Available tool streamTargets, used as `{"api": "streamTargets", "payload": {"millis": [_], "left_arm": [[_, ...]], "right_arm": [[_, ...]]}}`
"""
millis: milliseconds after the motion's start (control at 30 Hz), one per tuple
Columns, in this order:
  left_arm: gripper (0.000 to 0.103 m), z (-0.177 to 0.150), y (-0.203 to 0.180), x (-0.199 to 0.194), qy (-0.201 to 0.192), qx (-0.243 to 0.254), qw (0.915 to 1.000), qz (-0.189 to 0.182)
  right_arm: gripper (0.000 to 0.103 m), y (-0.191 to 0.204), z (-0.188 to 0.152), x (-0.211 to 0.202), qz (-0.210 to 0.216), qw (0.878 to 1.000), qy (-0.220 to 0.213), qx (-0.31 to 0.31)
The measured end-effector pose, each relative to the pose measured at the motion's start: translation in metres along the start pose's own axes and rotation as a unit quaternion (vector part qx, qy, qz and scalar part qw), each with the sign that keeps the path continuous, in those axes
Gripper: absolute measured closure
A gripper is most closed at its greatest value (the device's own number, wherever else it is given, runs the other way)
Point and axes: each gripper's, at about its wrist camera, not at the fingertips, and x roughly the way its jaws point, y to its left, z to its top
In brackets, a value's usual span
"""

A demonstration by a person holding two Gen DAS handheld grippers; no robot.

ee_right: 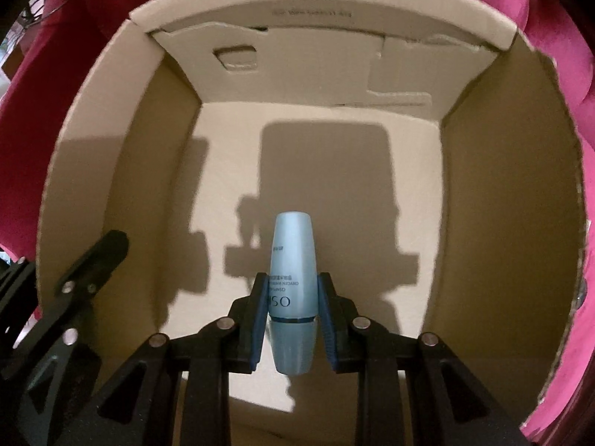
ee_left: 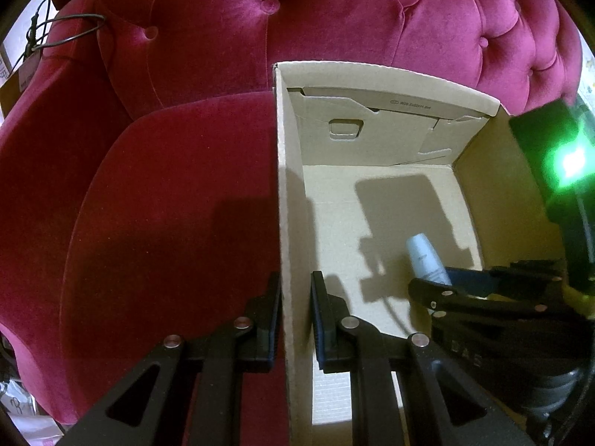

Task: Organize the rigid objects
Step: 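Lower the bottle into the box and open the right gripper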

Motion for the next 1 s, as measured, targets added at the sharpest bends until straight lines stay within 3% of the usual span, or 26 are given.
{"api": "streamTargets", "payload": {"millis": [367, 1000], "left_arm": [[0.087, -0.001, -0.001, 0.0, 0.0, 0.001, 1.0, 0.001], [0.087, 0.0, -0.001, 0.0, 0.0, 0.0, 1.0, 0.002]], "right_arm": [[0.074, -0.005, 0.008, 0.005, 0.003, 1.0, 0.005, 0.008], [0.062, -0.004, -0.016, -0.049, -0.008, 0.999, -0.048, -0.003]]}}
